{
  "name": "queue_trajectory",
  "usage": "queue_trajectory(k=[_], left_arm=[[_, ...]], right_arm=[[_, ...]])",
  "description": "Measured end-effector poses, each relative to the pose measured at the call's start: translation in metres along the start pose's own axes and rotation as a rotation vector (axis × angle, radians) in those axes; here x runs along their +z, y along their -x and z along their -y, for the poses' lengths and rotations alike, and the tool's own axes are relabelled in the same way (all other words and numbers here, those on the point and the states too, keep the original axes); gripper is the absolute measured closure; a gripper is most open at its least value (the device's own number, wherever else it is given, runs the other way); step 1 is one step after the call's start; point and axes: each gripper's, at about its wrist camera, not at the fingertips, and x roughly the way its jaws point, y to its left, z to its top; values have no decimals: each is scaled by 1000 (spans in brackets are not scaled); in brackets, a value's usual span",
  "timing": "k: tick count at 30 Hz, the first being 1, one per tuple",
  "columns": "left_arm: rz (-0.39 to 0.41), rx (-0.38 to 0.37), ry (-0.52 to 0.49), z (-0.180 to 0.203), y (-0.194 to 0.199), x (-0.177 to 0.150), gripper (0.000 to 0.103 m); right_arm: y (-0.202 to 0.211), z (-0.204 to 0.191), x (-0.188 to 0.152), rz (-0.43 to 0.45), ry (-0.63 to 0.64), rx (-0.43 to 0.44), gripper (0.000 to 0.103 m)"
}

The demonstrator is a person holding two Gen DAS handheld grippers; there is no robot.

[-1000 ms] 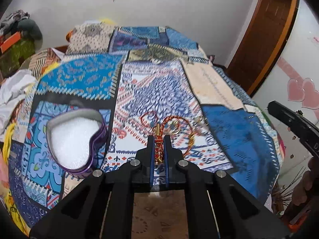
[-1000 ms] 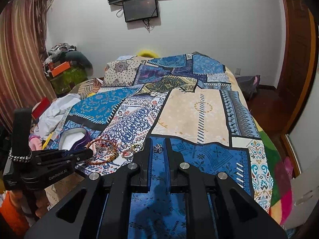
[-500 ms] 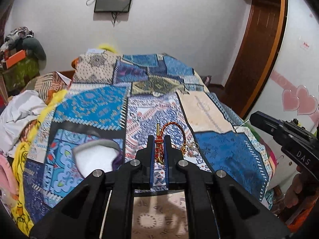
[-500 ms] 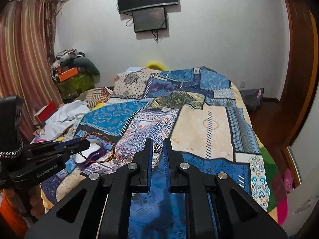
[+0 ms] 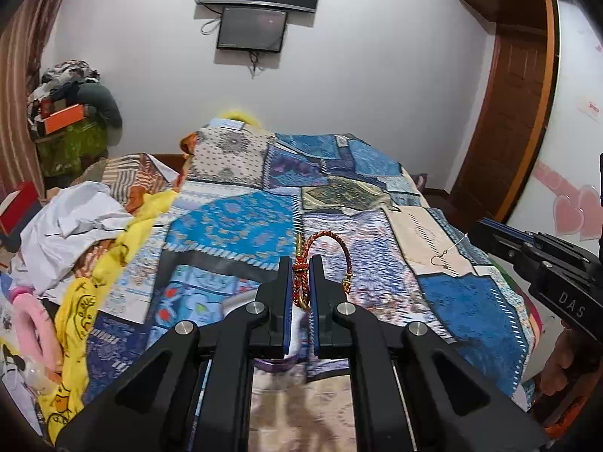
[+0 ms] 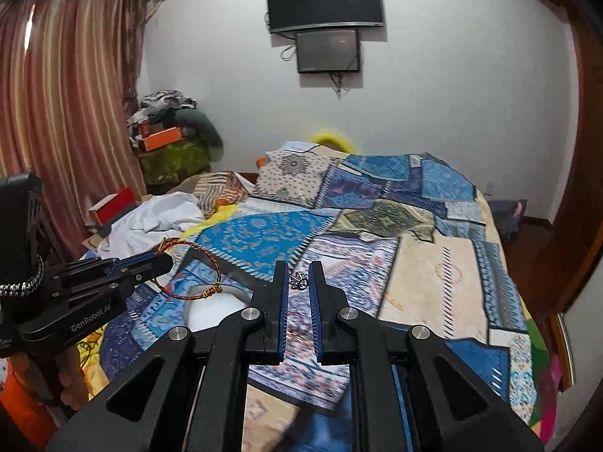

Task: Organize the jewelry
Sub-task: 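Carry the red bracelet with the left gripper over the purple heart tin, then lower the bracelet into the heart tin and open the left gripper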

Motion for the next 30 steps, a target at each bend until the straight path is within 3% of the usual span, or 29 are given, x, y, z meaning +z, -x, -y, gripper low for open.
queue_trajectory(k=[9, 23, 30], left_arm=[[-2, 35, 36, -40, -4, -6, 97], [-118, -66, 92, -57, -63, -25, 97], [-183, -74, 128, -68, -83, -40, 97]], right_arm=[[-29, -33, 4, -32, 46, 80, 93], [-77, -48, -1, -119, 52, 116, 93], [-98, -49, -11, -185, 44, 135, 93]])
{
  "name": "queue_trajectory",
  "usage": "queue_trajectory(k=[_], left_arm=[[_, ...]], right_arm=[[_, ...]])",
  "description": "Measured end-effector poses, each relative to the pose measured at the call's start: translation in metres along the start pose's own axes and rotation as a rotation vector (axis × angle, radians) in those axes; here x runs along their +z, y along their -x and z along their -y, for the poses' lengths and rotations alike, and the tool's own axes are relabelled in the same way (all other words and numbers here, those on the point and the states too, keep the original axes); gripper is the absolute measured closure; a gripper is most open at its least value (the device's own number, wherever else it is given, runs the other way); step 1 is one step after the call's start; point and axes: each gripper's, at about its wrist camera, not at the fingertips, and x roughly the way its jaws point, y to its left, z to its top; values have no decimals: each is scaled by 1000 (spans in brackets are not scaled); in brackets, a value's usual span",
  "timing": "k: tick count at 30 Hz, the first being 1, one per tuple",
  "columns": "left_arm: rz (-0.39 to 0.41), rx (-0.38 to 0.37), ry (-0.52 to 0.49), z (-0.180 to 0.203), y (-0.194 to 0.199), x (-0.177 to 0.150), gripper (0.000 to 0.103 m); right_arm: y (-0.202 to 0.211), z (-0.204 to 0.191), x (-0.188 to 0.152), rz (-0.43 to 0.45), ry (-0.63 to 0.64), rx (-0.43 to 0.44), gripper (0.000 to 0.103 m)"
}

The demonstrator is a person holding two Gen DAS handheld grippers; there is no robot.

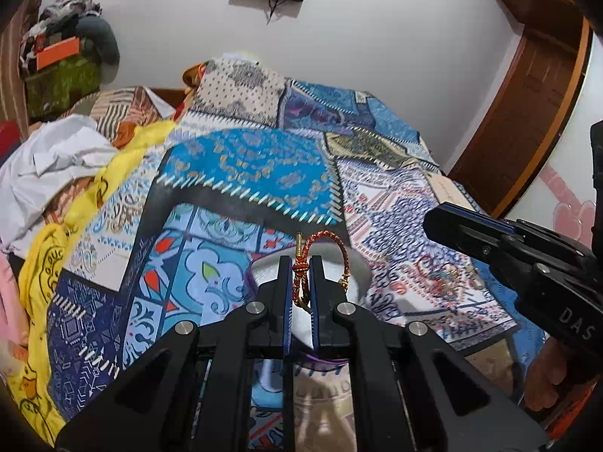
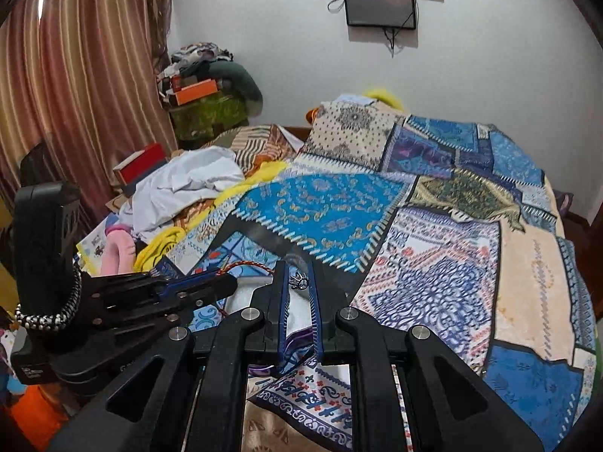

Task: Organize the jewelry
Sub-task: 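Lower the bracelet into the heart tin and open the left gripper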

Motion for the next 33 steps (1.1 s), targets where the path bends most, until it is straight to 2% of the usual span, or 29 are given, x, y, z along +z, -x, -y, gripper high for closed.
queue_trajectory(k=[8, 13, 24, 29, 31, 33], left_arm=[[-54, -21, -1, -8, -11, -9, 97], [-56, -8, -21, -8, -10, -7, 96], [-36, 32, -25, -14, -3, -5, 96], [-20, 58, -6, -17, 5, -2, 91], [-16, 68, -3, -17, 8, -2, 90], [-11, 81, 0, -17, 12, -1, 84]], right_arm=[[-24, -6, -9, -76, 1, 44, 93], [-38, -9, -14, -128, -5, 58, 93], [-49, -17, -17, -165, 20, 63, 93], [-52, -21, -17, -194, 35, 65, 93], [-51, -22, -17, -196, 38, 64, 90], [-48, -21, -15, -185, 36, 61, 81]])
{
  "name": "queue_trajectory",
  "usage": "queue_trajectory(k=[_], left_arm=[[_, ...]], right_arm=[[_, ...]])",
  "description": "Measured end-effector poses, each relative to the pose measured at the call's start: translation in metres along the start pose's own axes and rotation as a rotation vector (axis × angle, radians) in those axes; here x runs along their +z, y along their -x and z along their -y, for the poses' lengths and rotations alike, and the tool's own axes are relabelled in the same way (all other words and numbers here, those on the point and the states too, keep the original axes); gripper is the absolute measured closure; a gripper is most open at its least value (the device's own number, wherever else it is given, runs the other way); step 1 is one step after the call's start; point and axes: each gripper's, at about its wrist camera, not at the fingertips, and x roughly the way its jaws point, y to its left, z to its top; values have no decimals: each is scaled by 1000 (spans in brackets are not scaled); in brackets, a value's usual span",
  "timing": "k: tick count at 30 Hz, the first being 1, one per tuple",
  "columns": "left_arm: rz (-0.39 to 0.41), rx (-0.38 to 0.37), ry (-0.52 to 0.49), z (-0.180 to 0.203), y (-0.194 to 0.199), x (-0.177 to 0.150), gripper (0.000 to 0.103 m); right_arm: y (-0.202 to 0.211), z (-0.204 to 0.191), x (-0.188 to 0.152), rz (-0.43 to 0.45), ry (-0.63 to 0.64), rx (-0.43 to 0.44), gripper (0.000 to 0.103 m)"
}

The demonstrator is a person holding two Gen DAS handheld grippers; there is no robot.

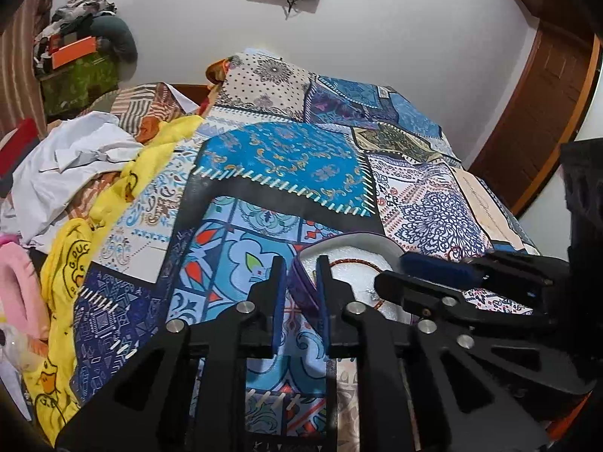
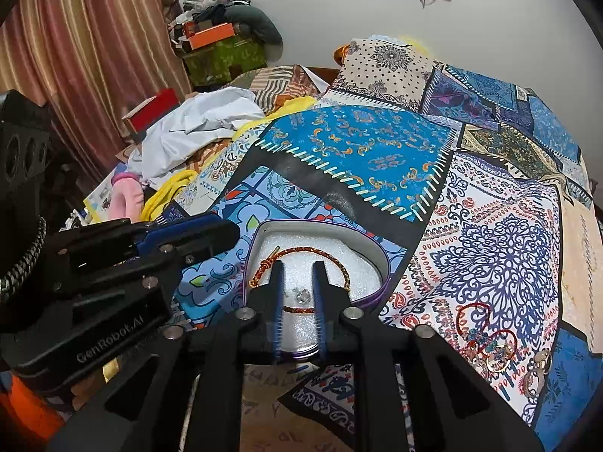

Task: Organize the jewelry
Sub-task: 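Lower the bracelet into the heart tin and open the left gripper, then move the left gripper back to the pile and grasp a silver ring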

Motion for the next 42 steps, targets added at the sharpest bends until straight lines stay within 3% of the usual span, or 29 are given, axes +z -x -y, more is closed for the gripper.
queue_trajectory(k=[2, 3, 23, 34, 42], left_arm=[[9, 7, 1, 1, 5, 1, 79], [14, 11, 0, 2, 9, 1, 79], [86, 22, -83, 66, 52, 10, 57], [47, 0, -159, 121, 39, 8, 52], [-29, -23, -189, 143, 9, -1, 50]], right_arm=[[7, 0, 1, 20, -3, -10, 69], [11, 1, 1, 34, -4, -16, 69], [96, 56, -19, 187, -138, -133, 68], [125, 99, -49, 219, -222, -193, 68], [125, 123, -67, 194, -262, -199, 68]])
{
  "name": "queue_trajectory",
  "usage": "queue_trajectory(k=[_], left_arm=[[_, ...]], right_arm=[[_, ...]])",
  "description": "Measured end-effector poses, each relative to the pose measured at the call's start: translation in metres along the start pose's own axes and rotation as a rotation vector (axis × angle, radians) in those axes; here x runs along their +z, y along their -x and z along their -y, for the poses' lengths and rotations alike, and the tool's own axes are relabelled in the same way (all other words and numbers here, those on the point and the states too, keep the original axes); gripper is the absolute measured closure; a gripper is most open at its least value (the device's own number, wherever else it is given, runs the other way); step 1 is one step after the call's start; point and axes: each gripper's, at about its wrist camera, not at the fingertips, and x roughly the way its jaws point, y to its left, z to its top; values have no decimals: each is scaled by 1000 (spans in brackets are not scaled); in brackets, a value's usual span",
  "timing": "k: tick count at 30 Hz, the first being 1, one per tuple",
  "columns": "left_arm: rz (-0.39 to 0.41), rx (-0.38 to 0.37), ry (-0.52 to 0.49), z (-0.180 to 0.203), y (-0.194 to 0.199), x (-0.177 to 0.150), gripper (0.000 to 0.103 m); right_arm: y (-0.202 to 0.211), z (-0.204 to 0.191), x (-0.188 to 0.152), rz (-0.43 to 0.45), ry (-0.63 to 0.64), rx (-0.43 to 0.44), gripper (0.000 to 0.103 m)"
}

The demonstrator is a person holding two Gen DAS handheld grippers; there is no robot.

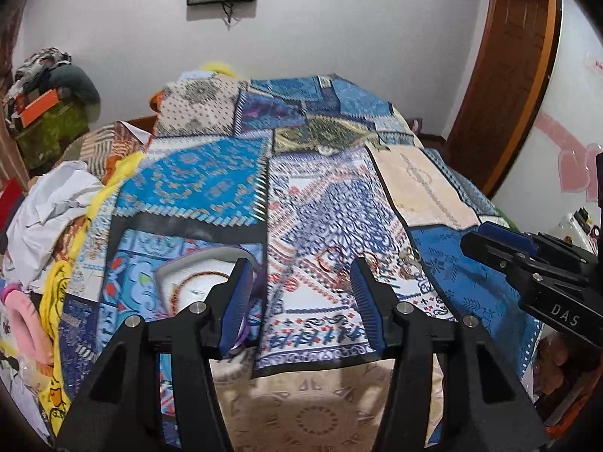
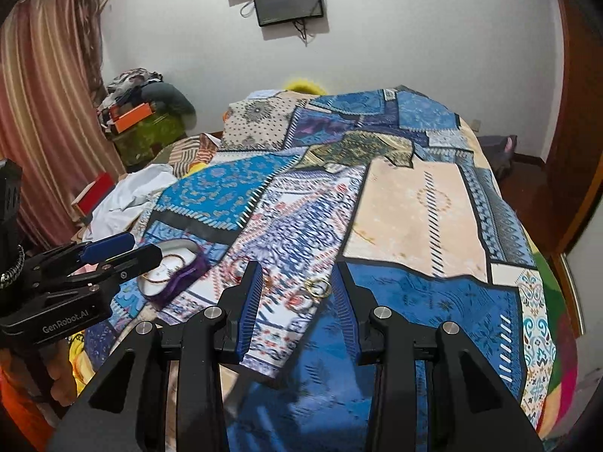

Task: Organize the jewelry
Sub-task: 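Move the left gripper back to the pile and grasp a silver ring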

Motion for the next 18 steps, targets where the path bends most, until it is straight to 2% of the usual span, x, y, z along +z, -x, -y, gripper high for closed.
queue_trajectory(k=[9, 13, 18], left_arm=[[-80, -51, 5, 12, -36, -10, 50], [-140, -154, 43, 12, -51, -14, 54], [-138, -135, 2, 19, -58, -18, 55]], right_arm=[[-20, 18, -14, -71, -20, 7, 68], [-29, 14, -19, -101, -5, 31, 68], [-35, 7, -21, -107, 28, 63, 68]])
